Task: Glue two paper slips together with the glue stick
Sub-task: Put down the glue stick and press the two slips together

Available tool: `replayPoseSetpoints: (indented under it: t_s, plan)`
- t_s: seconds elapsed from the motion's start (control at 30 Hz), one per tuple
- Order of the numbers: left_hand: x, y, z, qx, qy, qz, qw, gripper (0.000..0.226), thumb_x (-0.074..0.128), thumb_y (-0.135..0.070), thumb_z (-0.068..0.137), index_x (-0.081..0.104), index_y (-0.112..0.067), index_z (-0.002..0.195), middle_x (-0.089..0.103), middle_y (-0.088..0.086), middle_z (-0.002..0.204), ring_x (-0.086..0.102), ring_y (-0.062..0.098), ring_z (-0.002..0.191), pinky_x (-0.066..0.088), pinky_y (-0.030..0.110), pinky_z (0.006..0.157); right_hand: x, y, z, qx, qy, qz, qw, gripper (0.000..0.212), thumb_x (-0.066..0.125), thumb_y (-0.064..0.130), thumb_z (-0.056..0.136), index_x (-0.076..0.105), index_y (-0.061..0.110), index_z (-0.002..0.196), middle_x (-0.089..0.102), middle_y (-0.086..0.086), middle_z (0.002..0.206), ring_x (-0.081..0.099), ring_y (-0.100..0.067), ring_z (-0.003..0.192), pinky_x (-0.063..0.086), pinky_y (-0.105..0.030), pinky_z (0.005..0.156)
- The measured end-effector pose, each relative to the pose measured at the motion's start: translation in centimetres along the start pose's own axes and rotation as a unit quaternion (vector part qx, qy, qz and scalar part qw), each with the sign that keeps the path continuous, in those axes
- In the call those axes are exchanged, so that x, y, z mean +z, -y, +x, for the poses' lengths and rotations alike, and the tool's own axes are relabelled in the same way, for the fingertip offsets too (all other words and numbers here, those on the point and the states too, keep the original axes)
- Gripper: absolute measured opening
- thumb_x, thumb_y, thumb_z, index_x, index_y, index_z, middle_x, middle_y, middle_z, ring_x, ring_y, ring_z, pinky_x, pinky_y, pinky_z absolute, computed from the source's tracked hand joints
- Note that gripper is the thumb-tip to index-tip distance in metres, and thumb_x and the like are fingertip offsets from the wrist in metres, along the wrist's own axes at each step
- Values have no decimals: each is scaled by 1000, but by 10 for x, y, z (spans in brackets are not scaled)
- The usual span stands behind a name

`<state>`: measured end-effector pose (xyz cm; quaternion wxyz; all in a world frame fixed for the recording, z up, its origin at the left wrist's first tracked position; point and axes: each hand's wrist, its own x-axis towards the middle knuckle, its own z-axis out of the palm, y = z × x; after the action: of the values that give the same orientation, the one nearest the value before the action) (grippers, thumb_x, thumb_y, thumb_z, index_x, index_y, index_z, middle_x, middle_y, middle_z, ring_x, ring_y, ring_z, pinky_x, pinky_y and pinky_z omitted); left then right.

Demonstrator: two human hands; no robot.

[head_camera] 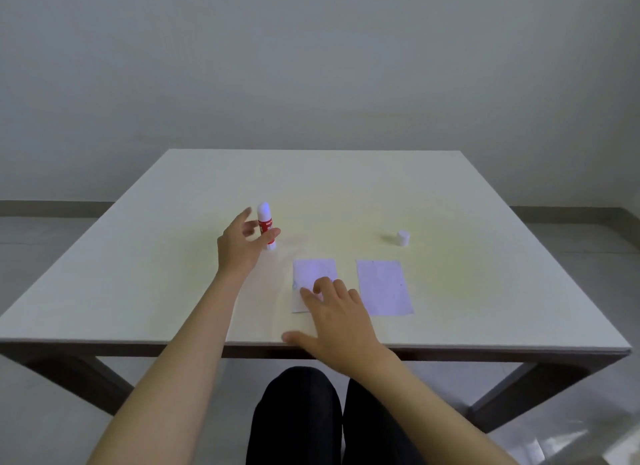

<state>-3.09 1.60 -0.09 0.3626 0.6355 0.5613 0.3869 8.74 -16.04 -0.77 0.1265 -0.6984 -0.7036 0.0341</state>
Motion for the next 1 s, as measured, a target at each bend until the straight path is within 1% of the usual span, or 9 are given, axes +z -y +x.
replayPoseSetpoints:
  t_s: [0.1,0.17,0.27,0.37,0.47,0.6,0.73,0.9,1.0]
  plan:
    - [-5,8,-12,5,-85,-31,996,79,70,-43,79,32,-21,144,54,-4,128,47,11,120,38,30,98,3,5,-7,-45,-35,-82,995,60,54,65,76,61,13,104,55,-2,102,50,-24,92,38,-32,78]
    - [-13,16,-25,9,-161,-65,985,72,65,-43,83,33,-16,142,54,2,133,47,15,125,36,30,100,5,8,-14,-69,-73,-124,987,41,65,62,66,67,21,74,60,6,78,55,-17,73,43,-25,65]
    - [-26,26,-48,-5,-232,-132,964,52,56,-43,88,44,-19,133,60,0,120,55,13,109,43,24,88,9,10,-18,-95,-121,-124,980,27,77,44,60,59,25,51,53,9,55,50,-13,51,39,-21,53]
    - [-34,24,-66,10,-207,-186,961,23,52,-32,92,59,-21,111,67,-2,91,64,6,79,48,26,75,2,12,-17,-76,-178,-74,978,27,78,15,58,55,20,46,50,6,46,40,-15,41,35,-23,47]
    - [-34,12,-74,41,-160,-171,971,15,51,-18,92,65,-22,88,65,-5,73,62,-1,61,47,26,64,-19,3,-11,11,-202,126,971,8,68,9,78,67,13,72,65,0,68,54,-22,54,47,-30,56]
    - [-20,-4,-91,30,-123,-182,975,17,53,-15,91,66,-23,84,67,-4,72,65,12,73,49,26,62,-48,-17,-2,154,-239,469,836,8,61,7,86,63,11,80,68,1,71,67,-7,58,42,-10,54]
    - [5,-20,-112,-25,-41,-258,965,19,56,-20,92,71,-19,80,75,2,72,73,17,72,54,22,55,-55,-27,-8,199,-209,667,687,6,59,4,88,61,5,83,71,-9,75,73,-25,64,53,-22,57]
    - [48,-47,-132,-8,60,-244,968,13,66,-23,85,73,-25,74,77,-4,72,73,11,70,54,19,56,-50,-60,-33,242,-224,686,648,7,58,4,89,61,6,83,73,-1,66,73,-26,66,54,-21,59]
    - [52,-51,-127,7,68,-201,977,14,70,-21,81,72,-27,68,75,-8,66,70,8,63,51,15,57,-49,-68,-36,258,-213,661,672,9,59,4,87,63,7,79,72,-1,63,72,-24,62,53,-21,56]
